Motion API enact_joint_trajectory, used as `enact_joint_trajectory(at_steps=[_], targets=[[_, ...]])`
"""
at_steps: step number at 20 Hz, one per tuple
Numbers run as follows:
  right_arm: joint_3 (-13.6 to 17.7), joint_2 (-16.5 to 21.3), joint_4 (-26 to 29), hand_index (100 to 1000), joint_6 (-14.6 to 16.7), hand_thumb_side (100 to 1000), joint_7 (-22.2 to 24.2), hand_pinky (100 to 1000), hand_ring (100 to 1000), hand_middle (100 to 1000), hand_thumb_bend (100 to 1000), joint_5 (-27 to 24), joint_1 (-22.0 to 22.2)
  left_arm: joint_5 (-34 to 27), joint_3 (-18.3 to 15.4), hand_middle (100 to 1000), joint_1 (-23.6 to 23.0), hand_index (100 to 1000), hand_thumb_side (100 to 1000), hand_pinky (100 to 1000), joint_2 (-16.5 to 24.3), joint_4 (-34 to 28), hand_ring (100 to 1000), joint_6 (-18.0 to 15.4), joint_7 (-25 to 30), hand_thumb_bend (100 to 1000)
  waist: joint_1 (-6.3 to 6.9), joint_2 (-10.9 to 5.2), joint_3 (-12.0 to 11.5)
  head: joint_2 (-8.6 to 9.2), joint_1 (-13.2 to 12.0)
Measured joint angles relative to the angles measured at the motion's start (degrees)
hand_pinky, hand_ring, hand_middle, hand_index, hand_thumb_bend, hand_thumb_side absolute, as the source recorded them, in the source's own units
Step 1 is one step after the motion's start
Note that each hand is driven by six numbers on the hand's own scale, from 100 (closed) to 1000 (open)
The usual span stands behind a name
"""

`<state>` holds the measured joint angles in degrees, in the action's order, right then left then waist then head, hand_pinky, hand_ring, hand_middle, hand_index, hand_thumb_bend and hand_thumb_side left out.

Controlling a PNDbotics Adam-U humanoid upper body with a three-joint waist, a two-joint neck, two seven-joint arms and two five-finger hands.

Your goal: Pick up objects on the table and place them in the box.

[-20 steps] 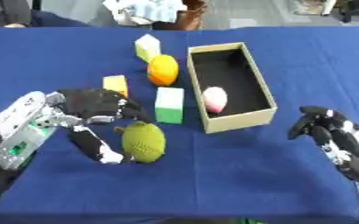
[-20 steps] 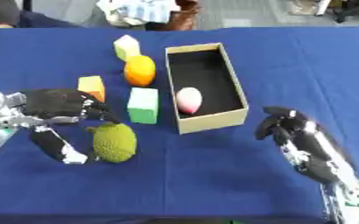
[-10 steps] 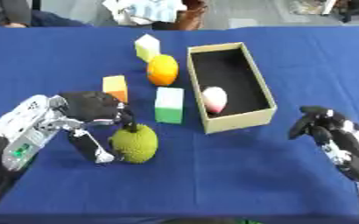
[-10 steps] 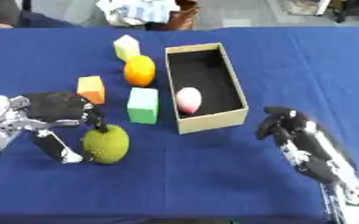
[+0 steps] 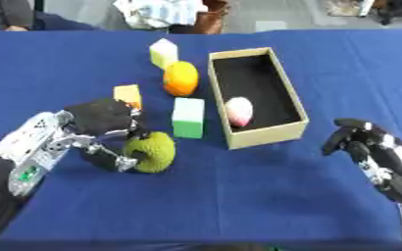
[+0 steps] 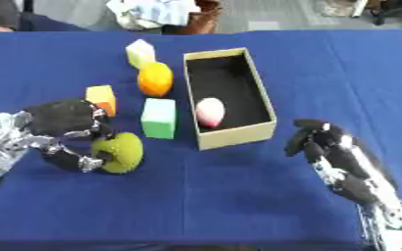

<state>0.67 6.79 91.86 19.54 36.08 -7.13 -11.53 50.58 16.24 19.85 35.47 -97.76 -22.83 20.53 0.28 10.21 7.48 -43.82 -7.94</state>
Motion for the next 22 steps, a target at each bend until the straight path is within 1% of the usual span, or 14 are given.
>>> enact_joint_trajectory(at_steps=[3, 6, 10, 13, 15, 17, 22], targets=[[0.0, 0.0, 0.0, 835, 0.0, 470, 0.0, 589, 608, 582, 100, 0.0, 0.0, -1.4, -1.0, 228, 0.0, 470, 252, 586, -0.3, -1.9, 319, 0.8, -2.2, 100, 0.00, 0.00, 0.0, 0.00, 0.1], [0.0, 0.0, 0.0, 835, 0.0, 470, -0.1, 589, 608, 582, 100, 0.0, 0.0, -3.0, -2.3, 232, 1.1, 475, 248, 594, -0.3, -4.8, 324, 1.7, -3.0, 100, 0.00, 0.00, 0.0, 0.00, 0.4], [0.0, 0.0, 0.0, 835, 0.0, 470, -0.2, 589, 608, 582, 100, 0.0, 0.0, -5.0, -3.5, 240, 4.2, 484, 236, 601, -0.3, -8.2, 344, 3.1, -3.2, 100, 0.00, -0.34, 0.0, 0.00, 0.4], [0.0, 0.0, 0.0, 836, 0.0, 470, -0.2, 589, 607, 582, 100, 0.0, 0.0, -5.5, -3.6, 243, 7.4, 489, 234, 604, -1.4, -8.5, 349, 3.8, -3.0, 100, 0.00, -0.34, 0.0, 0.00, 0.4], [0.0, 0.0, 0.0, 835, 0.0, 470, -0.2, 589, 606, 581, 100, 0.0, 0.0, -5.8, -3.1, 251, 10.0, 499, 239, 609, -2.5, -7.7, 361, 3.9, -2.9, 100, 0.00, -0.34, 0.1, 0.00, 0.4], [0.0, 0.0, 0.0, 835, 0.0, 470, -0.3, 588, 606, 581, 100, 0.0, 0.0, -6.1, -1.9, 255, 13.3, 506, 238, 611, -4.0, -5.5, 368, 3.9, -2.7, 100, 0.00, -0.34, 0.3, -0.01, 0.4], [-0.2, 0.0, 0.0, 833, 0.0, 470, -0.4, 587, 604, 578, 100, -0.1, 0.1, -5.0, 1.5, 275, 21.3, 527, 239, 623, -10.3, 4.5, 387, 2.8, -3.7, 100, 0.00, -0.34, 1.2, -0.01, 0.2]])
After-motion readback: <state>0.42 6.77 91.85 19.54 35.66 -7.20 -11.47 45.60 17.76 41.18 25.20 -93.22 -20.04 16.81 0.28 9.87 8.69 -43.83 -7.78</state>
